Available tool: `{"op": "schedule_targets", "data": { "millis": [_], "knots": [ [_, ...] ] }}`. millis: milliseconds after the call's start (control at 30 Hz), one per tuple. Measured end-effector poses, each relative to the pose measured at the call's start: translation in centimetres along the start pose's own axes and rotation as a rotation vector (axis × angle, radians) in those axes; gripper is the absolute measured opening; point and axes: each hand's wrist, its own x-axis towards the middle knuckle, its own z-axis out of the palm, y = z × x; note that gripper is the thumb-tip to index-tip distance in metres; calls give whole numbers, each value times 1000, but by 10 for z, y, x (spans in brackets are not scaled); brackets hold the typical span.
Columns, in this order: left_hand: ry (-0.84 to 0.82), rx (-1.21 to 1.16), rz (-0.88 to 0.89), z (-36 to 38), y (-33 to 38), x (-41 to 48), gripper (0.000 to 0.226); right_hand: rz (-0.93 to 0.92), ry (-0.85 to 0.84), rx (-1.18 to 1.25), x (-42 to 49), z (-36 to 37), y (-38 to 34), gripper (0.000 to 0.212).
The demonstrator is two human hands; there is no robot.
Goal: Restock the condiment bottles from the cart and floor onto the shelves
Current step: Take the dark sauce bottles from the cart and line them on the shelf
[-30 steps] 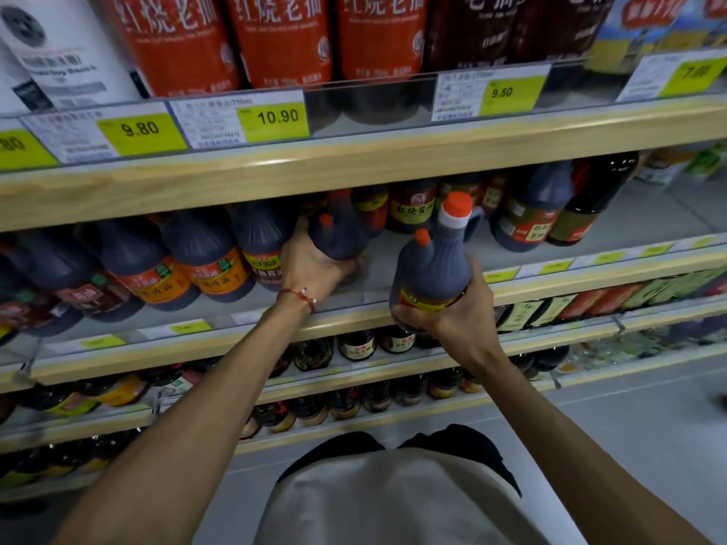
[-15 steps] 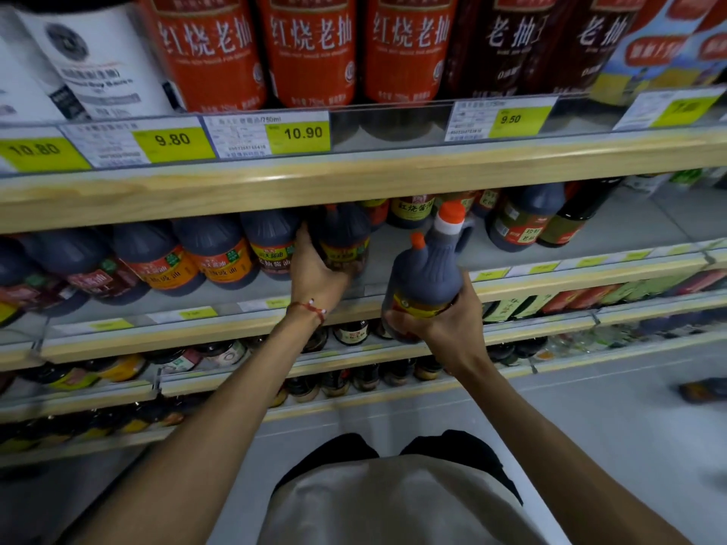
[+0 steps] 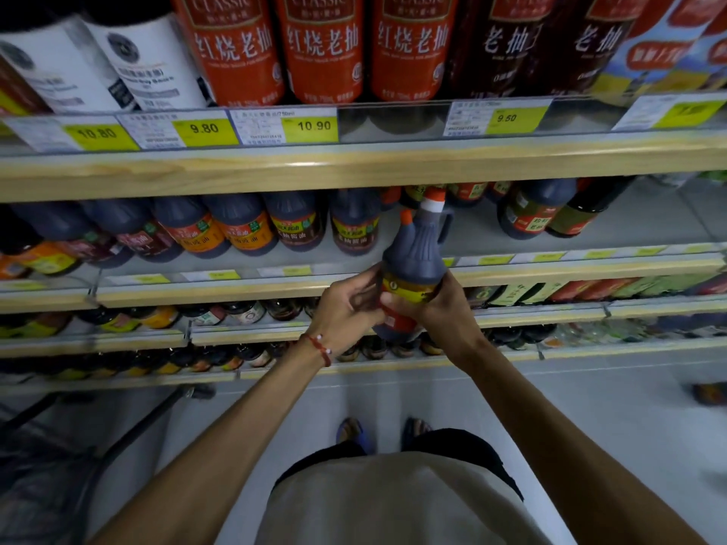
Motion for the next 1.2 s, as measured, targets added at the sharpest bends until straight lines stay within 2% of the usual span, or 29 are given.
{"op": "schedule_targets", "data": {
  "millis": [133,267,333,433,533,667,800,1000,1200],
  "knots": [
    [20,3,-8,12,0,-4,84,48,-264,-34,4,-30,-1,63],
    [73,31,24,31,2,0,76,28,-374,-112,11,-57,-3,70],
    [122,59,47,42,2,4,81,-28,-346,-189,16,-65,-5,76],
    [204,108,132,54,6,13,84,-136,-257,-260,27,-72,-8,70],
    [290,176,229,58,15,28,77,-236,-188,-285,37,-73,-12,71],
    [438,483,361,53,9,58,68,-323,-113,-286,56,-67,-13,73],
    [515,532,380,52,-8,86,59,-348,-57,-217,80,-59,6,69],
    [457,530,362,43,-32,127,78,-314,-27,-235,123,-51,38,75],
    [391,381,355,34,-47,148,84,-324,11,-302,146,-45,50,89]
  ]
}}
